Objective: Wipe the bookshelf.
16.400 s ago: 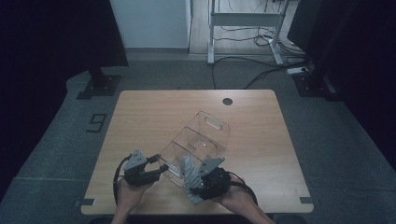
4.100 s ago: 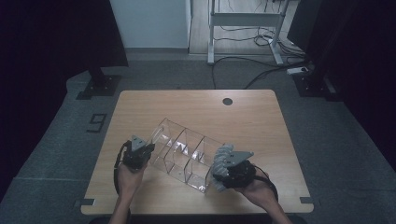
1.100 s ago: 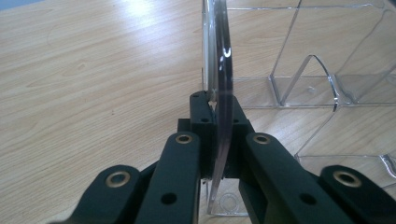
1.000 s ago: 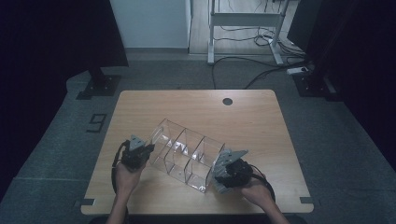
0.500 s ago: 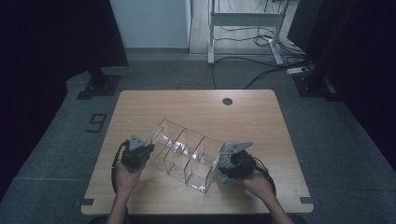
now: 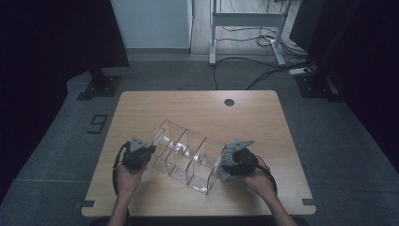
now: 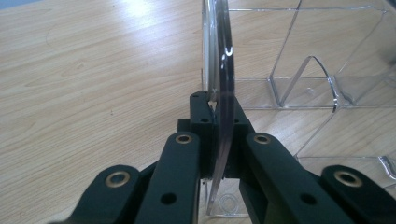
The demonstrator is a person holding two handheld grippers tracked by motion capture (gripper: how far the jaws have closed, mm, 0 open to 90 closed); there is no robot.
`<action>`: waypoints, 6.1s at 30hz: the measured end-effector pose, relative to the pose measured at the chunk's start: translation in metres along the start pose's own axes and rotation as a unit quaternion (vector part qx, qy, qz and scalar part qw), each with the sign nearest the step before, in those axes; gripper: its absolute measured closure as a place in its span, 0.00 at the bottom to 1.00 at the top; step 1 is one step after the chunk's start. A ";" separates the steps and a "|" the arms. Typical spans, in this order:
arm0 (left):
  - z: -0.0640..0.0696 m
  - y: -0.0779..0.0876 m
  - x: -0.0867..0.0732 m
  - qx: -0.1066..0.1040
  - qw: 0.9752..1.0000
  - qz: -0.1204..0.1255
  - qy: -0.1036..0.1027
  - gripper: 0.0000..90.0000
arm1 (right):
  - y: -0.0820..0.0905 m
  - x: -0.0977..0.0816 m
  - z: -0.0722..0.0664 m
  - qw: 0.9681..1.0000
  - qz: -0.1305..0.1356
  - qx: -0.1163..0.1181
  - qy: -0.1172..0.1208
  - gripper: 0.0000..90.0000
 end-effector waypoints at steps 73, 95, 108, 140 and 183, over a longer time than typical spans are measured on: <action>0.002 0.000 0.000 0.009 1.000 0.000 0.001 0.96 | 0.016 -0.029 -0.056 0.998 -0.035 0.039 0.035 0.54; 0.001 -0.001 -0.001 0.004 1.000 0.001 0.003 0.96 | 0.077 -0.047 0.025 0.995 0.041 -0.086 -0.040 0.54; 0.001 -0.001 -0.001 0.004 1.000 0.002 0.002 0.96 | 0.057 -0.080 0.067 0.992 0.008 -0.088 -0.093 0.50; -0.002 0.056 0.003 -0.036 0.999 0.023 0.016 0.42 | 0.080 -0.038 0.027 0.991 0.108 -0.076 -0.010 0.17; 0.049 0.031 0.000 -0.078 0.996 0.012 -0.045 0.96 | 0.043 0.027 -0.015 0.980 0.115 0.090 0.135 0.39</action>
Point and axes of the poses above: each handheld gripper's, and its own axes: y roughly backward along the jaws, x roughly out of its top, z roughly to its right, the point moved 4 cm from there along -y, roughly forward along the jaws, and after that the axes turned 15 degrees about x, right-handed, at the moved point
